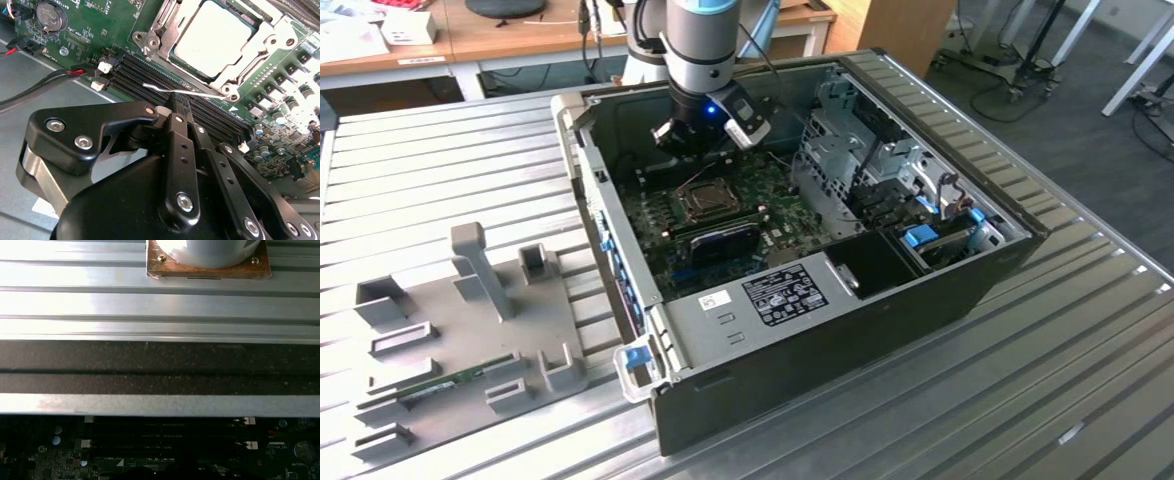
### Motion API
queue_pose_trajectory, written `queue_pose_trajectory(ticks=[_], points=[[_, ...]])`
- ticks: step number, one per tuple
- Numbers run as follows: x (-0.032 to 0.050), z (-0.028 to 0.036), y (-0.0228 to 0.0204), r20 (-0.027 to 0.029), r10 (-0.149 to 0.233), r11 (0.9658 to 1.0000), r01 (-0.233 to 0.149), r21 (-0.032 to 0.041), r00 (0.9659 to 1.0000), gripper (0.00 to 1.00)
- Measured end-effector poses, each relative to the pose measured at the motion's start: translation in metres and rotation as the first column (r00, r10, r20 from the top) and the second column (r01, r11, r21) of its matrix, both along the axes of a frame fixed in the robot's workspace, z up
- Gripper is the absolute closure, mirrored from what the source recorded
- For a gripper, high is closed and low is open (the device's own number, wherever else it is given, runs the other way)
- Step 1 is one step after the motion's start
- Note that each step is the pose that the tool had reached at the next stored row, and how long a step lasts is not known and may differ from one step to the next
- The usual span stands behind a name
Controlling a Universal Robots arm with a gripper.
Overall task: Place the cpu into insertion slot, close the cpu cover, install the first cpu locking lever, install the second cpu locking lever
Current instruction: 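Install the first cpu locking lever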
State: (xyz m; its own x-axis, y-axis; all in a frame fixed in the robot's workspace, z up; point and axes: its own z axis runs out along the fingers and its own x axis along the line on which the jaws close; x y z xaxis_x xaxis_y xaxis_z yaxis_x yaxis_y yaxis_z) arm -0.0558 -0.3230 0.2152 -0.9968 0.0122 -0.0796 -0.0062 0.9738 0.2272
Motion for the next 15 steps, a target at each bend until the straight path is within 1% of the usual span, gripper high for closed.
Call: queue_pose_trajectory(ticks=[3,4,10,14,15], points=[[-0.0001,0.0002,-0.0001,-0.0001,0.0,1.0,0.0,0.001,1.0,0.9],[-0.0001,0.0004,-0.0002,-0.0001,0.0,1.0,0.0,0.0024,1.0,0.9],[0.0,0.0036,-0.0001,0.0001,0.0,0.9998,0.0,0.0178,1.0,0.9],[0.0,0.0041,-0.0002,0.0,0.0,0.9996,0.0,0.0298,1.0,0.9],[0.0,0.0041,-0.0003,0.0001,0.0,0.9993,0.0,0.0368,1.0,0.9]])
